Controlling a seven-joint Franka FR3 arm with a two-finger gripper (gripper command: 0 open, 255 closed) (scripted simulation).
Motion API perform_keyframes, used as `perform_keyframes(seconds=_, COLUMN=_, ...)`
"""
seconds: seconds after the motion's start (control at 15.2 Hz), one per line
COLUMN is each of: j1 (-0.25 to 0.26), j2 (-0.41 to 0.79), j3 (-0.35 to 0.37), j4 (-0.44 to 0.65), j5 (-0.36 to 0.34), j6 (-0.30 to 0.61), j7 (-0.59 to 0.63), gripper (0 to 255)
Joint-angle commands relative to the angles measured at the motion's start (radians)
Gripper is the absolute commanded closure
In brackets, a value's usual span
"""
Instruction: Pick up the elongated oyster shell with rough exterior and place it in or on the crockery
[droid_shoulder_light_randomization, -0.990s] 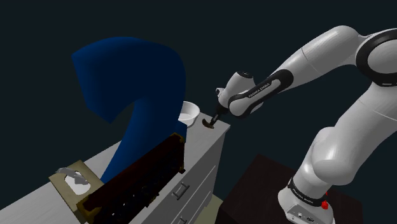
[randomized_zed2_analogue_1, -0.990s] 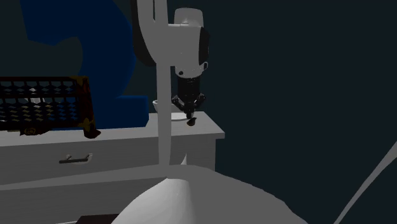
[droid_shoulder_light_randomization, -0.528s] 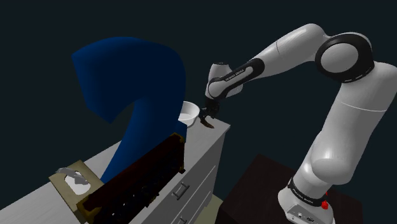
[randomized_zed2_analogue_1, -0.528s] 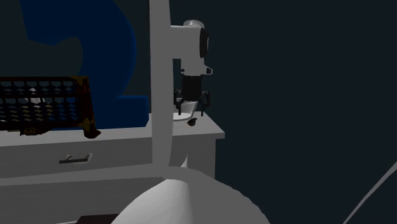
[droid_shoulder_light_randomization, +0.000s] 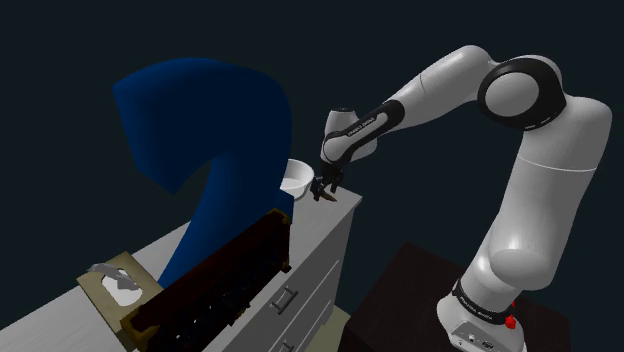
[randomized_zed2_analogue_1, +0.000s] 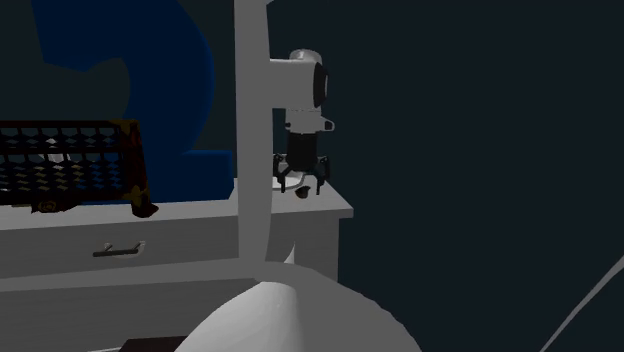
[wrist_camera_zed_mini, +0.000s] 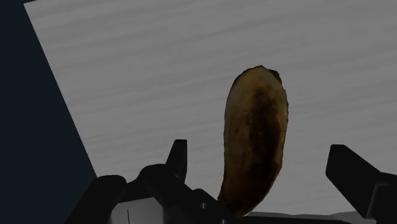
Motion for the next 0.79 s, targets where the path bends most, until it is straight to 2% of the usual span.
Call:
perform_keyframes(seconds=0.0, j1=0.001, j2=0.003, j3=0.001, j4=-0.001, j5=0.001, j6=0.004, j7=0.001, gripper=0)
perform_keyframes(seconds=0.26, j1=0.001, j2=0.003, j3=0.001, j4=-0.001, j5=0.001, j6=0.004, j7=0.001, gripper=0)
perform_keyframes(seconds=0.33, j1=0.001, j2=0.003, j3=0.001, j4=-0.001, j5=0.001, j6=0.004, j7=0.001, gripper=255)
perform_keyframes(seconds=0.73, j1=0.001, j2=0.007, j3=0.001, j4=0.010, j5=0.000, j6=-0.004, j7=0.003, gripper=255)
